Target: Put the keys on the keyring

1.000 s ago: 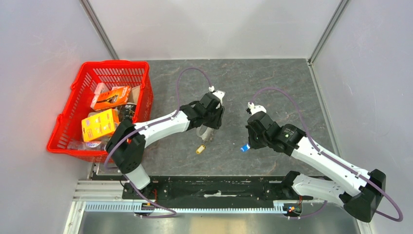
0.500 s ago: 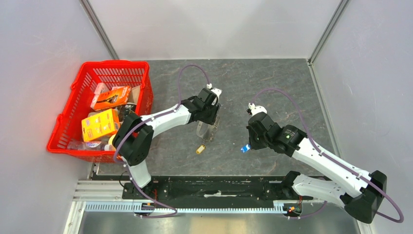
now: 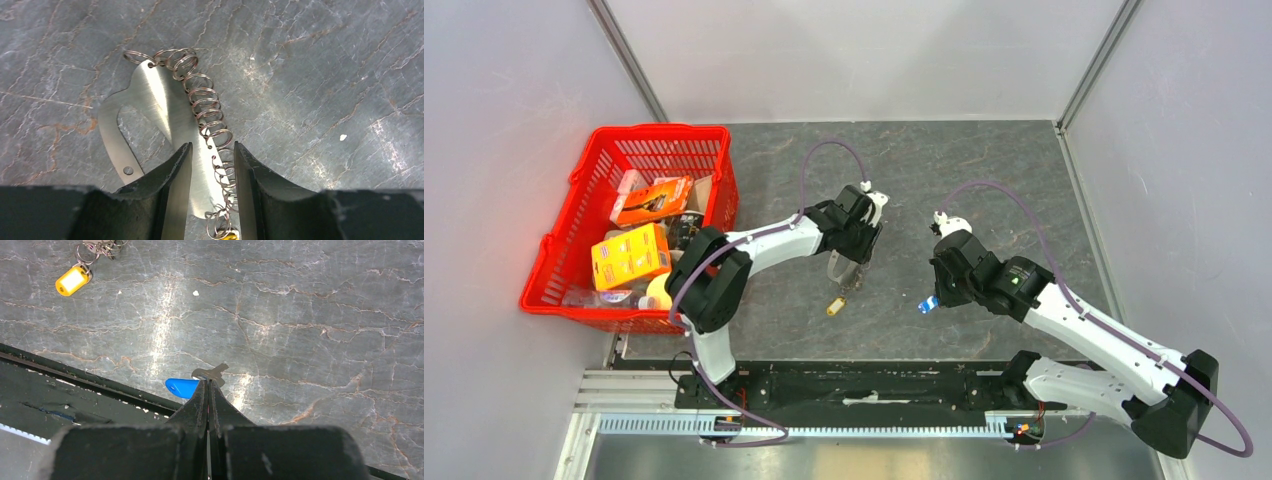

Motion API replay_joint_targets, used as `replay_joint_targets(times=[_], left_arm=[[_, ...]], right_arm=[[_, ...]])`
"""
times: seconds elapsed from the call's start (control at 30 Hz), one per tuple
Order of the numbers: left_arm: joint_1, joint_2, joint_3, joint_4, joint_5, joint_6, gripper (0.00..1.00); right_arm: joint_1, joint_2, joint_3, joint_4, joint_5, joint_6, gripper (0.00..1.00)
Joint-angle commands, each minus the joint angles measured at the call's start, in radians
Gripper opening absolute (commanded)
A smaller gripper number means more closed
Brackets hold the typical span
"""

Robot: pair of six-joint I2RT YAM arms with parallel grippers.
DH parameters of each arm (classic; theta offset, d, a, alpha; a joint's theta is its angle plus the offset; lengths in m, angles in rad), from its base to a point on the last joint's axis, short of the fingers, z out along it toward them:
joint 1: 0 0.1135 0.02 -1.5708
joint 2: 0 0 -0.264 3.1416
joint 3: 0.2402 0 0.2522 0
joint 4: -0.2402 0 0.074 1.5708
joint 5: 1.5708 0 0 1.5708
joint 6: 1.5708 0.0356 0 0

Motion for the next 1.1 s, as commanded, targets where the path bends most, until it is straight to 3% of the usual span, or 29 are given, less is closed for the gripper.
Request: replay_joint_targets(times=[0.0,0.67,0.83,1.07], left_arm=[[-0.003,0.024,0.022,0.032,0.068,0.060,0.42],[-0.003,0.095,0.032,0.047,0.088,0.075,0.38],[-0.004,0.102,0.020,0.049,0.092,0.071,0.28],[-0.004,0.100,0.024,0.054,0.094,0.060,0.04]], right_arm=[[0.005,-0.025,-0.008,0.030,-0.005,-0.004,0.00],[0.006,-0.055,-0.033,0.024,-0.002,0.003,0.00],[0.006,-0.054,-0.027,0.023,-0.003,0.004,0.00],[0.006,-0.054,-0.026,0.024,-0.004,0.009,0.00]])
